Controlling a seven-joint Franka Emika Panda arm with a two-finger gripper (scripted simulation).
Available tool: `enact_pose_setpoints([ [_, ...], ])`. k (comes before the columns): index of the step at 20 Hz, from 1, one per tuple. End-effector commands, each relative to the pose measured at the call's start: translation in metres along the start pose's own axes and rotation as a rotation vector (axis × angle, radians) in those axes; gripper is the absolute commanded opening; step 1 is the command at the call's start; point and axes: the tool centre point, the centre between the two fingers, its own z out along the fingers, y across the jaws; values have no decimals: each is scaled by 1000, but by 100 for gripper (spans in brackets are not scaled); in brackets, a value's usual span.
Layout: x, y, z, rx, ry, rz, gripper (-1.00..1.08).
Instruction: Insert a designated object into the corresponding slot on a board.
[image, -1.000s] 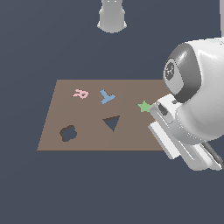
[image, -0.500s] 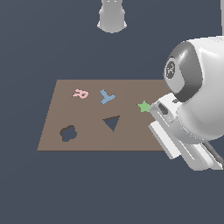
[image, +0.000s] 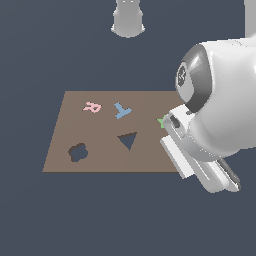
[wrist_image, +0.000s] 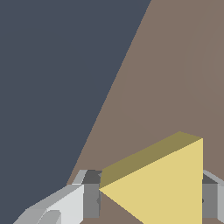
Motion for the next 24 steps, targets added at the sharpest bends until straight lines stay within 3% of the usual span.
enact_pose_setpoints([
  [1, 11, 8, -1, 1, 0, 16, -100],
  [14, 92, 80, -5, 1, 1, 137, -100],
  [24, 117, 105, -7, 1, 1, 176, -100],
])
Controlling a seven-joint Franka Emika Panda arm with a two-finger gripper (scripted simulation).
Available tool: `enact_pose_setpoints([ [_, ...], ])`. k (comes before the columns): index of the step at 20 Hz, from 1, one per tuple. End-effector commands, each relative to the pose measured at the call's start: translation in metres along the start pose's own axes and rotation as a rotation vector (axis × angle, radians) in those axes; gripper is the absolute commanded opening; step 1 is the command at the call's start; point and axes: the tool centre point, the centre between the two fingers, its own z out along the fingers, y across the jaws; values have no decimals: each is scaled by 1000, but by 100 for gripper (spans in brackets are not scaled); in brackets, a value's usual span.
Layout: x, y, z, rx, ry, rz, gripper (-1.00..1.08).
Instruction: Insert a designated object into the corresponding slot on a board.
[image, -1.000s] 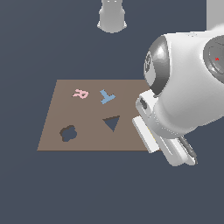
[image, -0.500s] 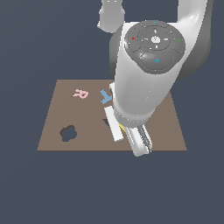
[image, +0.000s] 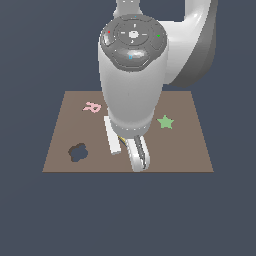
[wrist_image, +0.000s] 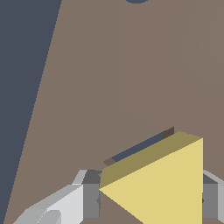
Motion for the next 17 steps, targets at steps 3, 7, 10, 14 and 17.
enact_pose_setpoints([
  [3, 0, 0, 2, 0, 0, 0, -100],
  [7, 1, 1, 10, 0, 0, 1, -100],
  [10, 1, 1, 10, 0, 0, 1, 100],
  [14, 1, 1, 10, 0, 0, 1, 100],
  [17, 1, 1, 10, 0, 0, 1, 100],
])
